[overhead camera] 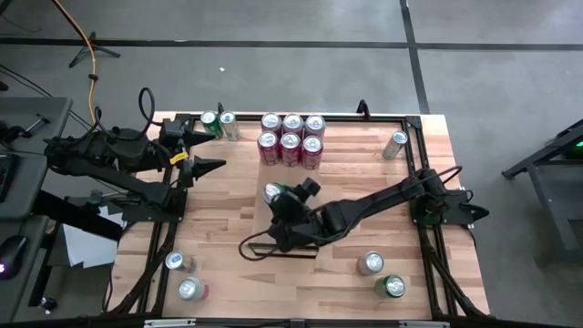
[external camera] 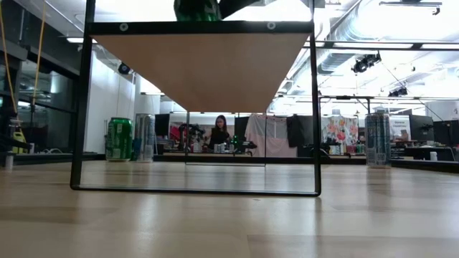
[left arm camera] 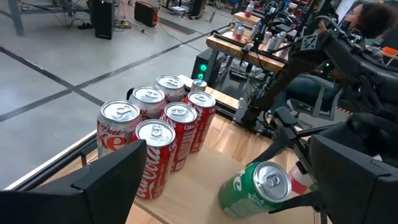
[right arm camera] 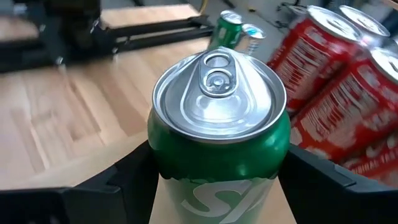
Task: Place canned beverage on shelf
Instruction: Put the bottom left green soda can on the shelf
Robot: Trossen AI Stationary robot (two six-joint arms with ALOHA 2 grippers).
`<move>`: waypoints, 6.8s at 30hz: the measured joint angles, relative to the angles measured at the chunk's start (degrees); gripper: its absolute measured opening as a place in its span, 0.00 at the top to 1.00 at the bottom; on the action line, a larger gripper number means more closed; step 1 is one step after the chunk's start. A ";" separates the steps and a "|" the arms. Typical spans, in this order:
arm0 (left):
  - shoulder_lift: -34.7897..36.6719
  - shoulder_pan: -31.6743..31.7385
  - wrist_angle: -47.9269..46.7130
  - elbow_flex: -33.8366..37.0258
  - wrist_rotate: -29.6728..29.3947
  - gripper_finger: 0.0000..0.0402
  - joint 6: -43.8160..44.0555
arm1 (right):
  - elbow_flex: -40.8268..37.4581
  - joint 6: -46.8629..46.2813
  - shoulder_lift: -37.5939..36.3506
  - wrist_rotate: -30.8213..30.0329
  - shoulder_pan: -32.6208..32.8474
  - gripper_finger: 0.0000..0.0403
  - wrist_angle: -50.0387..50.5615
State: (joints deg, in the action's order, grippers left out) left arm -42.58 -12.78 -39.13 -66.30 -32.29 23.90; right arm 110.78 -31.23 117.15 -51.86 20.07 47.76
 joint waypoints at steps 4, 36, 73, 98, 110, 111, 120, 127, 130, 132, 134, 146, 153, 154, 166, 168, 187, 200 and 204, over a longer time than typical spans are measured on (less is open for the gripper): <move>0.02 0.00 -0.10 0.00 1.24 0.06 -0.66 | 0.02 6.67 -1.45 7.37 -2.39 0.34 -0.89; 11.01 0.00 -3.47 -0.02 13.53 0.06 4.39 | 0.01 26.54 -6.23 40.01 -13.73 0.34 -0.56; -6.62 0.00 7.45 0.02 3.71 0.06 4.98 | -50.86 28.01 -31.57 56.42 -17.56 0.34 -53.48; -7.98 -0.02 9.05 0.02 5.18 0.06 2.98 | -50.77 24.77 -31.66 56.16 -17.56 0.17 -53.91; -7.98 -0.02 9.01 0.02 6.23 0.06 2.40 | -50.77 24.50 -31.66 56.16 -17.56 0.17 -53.76; -7.98 -0.02 9.01 0.02 6.23 0.06 2.40 | -50.77 24.13 -31.66 56.16 -17.56 0.17 -53.76; -7.69 -0.02 9.03 0.02 6.23 0.06 2.40 | -50.77 24.12 -31.67 54.58 -17.56 0.03 -53.16; -6.89 -0.01 8.94 0.02 6.23 0.06 2.42 | -50.82 30.01 -34.47 54.43 -17.76 0.04 -50.83; -6.50 -0.01 9.02 0.02 6.23 0.06 2.40 | -50.82 31.17 -36.95 54.36 -17.85 0.04 -49.46; -6.29 0.00 8.88 0.02 6.23 0.06 2.40 | -50.82 31.17 -38.91 54.33 -17.89 0.04 -47.83; -6.19 0.00 8.81 0.02 6.23 0.06 2.42 | -50.82 29.48 -40.88 54.32 -17.89 0.04 -45.66; -6.23 -0.02 8.52 0.02 6.21 0.06 2.40 | -50.82 11.75 -47.31 57.49 -17.80 0.04 -42.44; -6.23 -0.02 8.43 0.02 6.21 0.06 2.18 | -50.82 5.30 -47.50 57.45 -13.26 0.04 -41.89; -6.26 0.00 8.37 0.02 6.21 0.06 1.91 | -50.82 4.66 -47.41 56.93 -11.81 0.04 -41.28; -6.26 0.02 8.12 0.02 4.09 0.06 1.00 | -37.07 -4.69 -40.15 21.24 4.90 0.04 -14.73; -6.26 0.02 8.02 0.02 2.98 0.06 -0.21 | -33.89 -6.79 -36.46 16.88 6.02 0.04 -11.41; -6.26 0.02 5.46 0.02 3.89 0.06 -8.64 | -4.31 -24.86 -4.11 6.10 4.63 0.04 6.99; -6.26 0.02 5.57 0.02 4.74 0.06 -7.58 | 0.76 -40.72 0.67 -2.38 3.30 0.04 12.34; -6.26 0.02 5.57 0.02 4.74 0.06 -7.48 | 0.76 -39.44 0.73 -3.36 2.58 0.04 12.34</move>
State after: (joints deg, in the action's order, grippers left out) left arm -48.84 -12.75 -33.56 -66.28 -27.55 16.43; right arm 111.55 -70.67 117.89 -55.22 22.65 60.09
